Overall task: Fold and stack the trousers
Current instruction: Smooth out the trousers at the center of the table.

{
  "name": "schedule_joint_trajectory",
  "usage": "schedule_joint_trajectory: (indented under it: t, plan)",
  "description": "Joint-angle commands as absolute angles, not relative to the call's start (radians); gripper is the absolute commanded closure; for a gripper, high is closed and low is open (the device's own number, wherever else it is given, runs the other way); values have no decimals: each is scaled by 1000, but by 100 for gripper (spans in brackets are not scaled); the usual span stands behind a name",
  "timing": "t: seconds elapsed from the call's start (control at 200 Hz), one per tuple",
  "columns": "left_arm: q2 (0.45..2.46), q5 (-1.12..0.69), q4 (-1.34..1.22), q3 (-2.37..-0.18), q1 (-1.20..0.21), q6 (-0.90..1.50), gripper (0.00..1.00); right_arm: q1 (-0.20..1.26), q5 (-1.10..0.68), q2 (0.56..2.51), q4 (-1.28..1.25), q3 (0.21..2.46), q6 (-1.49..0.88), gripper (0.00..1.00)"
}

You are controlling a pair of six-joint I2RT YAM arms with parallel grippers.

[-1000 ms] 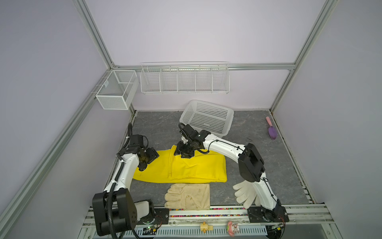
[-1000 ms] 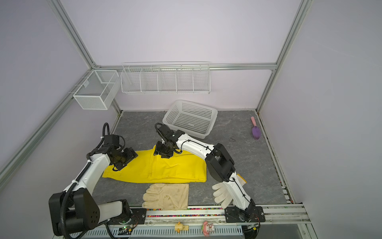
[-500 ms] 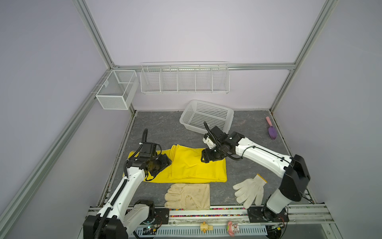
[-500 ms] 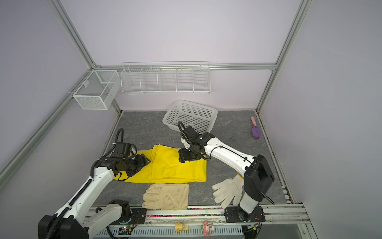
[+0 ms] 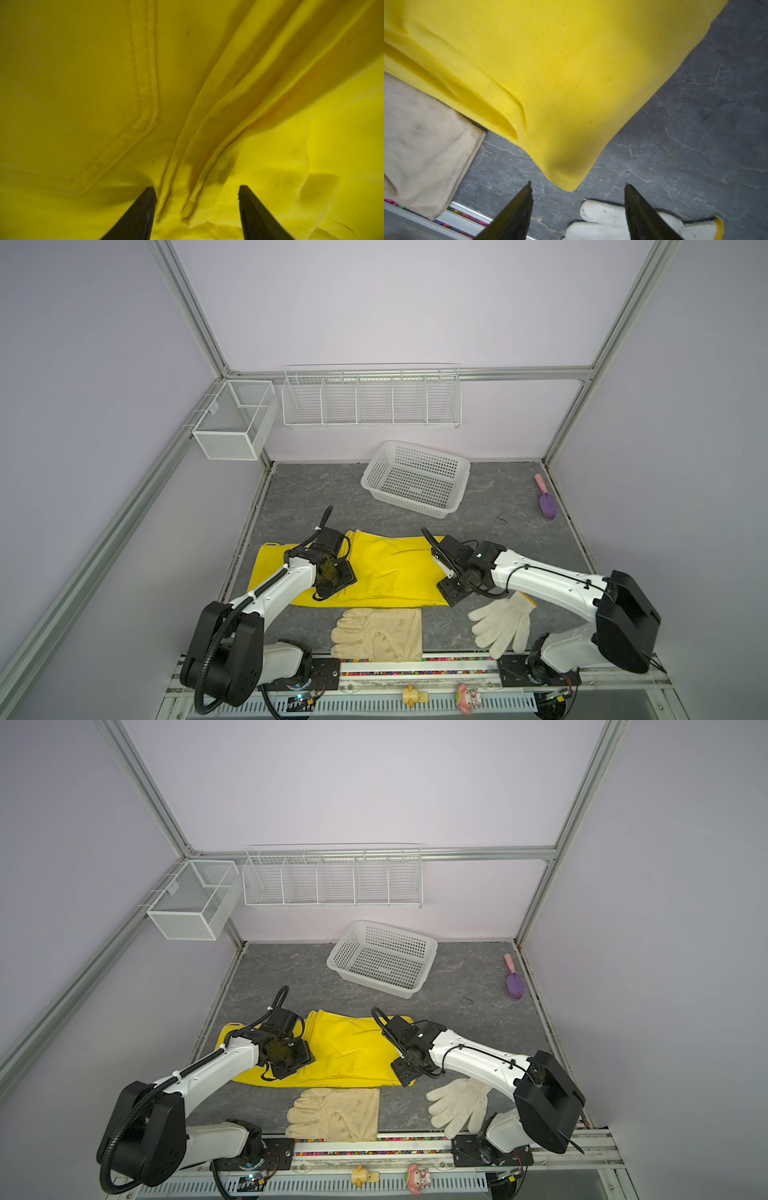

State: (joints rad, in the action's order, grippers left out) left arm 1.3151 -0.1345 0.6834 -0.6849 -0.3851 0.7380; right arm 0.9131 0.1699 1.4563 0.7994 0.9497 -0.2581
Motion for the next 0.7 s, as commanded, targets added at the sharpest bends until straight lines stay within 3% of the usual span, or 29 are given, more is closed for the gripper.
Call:
schedule_joint_trajectory:
  t: [0.0,0.32,0.5,0.695]
  plan:
    - [1336,-125,640,-712,-414,749,40,967,278,1457,748,920,-186,30]
    - [1361,-142,620,-690,-415,742,58,1090,409,1569,719,955,-22,34]
    - [1365,-142,627,-698,-415,734,61,1146,470,1614,721,948,92,37]
    - [1358,-140,639,-698,-415,723,71,1143,518,1638,712,960,110,46]
